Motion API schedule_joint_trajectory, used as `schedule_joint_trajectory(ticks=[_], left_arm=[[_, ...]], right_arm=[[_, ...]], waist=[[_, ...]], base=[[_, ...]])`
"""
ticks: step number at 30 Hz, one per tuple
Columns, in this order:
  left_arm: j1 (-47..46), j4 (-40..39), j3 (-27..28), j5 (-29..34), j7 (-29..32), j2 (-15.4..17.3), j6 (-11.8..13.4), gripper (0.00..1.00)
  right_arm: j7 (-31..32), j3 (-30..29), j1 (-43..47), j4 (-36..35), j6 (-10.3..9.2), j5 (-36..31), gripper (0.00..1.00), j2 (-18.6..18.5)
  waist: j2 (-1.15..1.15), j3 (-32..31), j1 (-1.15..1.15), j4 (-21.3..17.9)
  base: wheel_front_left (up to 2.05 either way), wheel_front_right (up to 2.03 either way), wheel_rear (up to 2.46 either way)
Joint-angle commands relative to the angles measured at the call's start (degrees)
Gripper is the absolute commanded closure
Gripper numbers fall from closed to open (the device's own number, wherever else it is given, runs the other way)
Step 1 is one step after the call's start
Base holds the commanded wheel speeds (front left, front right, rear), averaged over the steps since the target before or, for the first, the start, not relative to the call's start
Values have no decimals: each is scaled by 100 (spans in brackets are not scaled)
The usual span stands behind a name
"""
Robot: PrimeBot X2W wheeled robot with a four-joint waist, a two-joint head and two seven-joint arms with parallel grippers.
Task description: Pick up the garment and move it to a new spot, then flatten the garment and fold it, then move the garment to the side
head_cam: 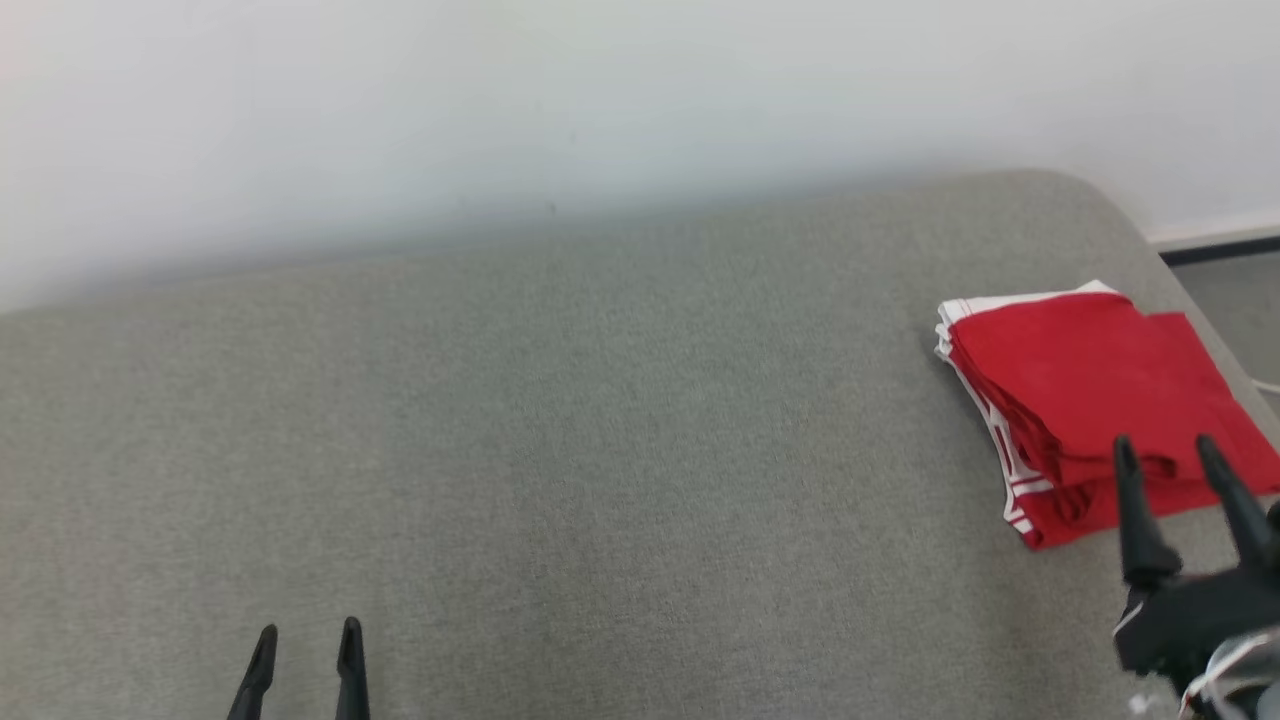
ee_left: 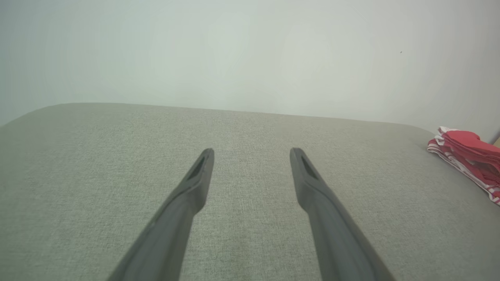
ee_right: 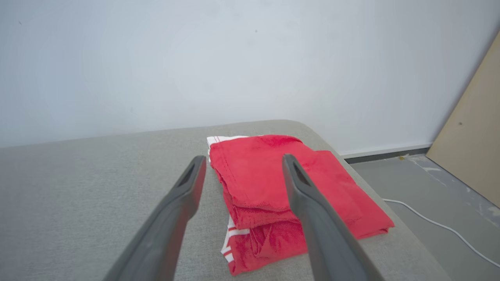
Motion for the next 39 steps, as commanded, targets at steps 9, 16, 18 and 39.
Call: schedule_joint_trajectory(ticks=[9, 16, 18, 39], left_arm=[[133, 253, 295, 61, -14, -23, 5, 0], [94, 484, 542, 73, -14, -23, 5, 0], [75, 536, 545, 84, -14, -25, 5, 0], [168, 657, 460, 71, -14, -1, 5, 0]], right_arm=[[-472, 480, 1044, -865, 0, 141, 0, 531], [-770, 887, 1097, -507, 0, 323, 0, 600], [-816, 941, 1077, -392, 0, 341, 0, 635], [-1050, 1220, 983, 328, 0, 375, 0, 717]], waist=[[1, -486, 2, 340], [1, -557, 2, 423], [1, -575, 2, 462], [1, -588, 2, 812]], base=[[0, 0, 0], [0, 0, 0], [0, 0, 0], [0, 0, 0]])
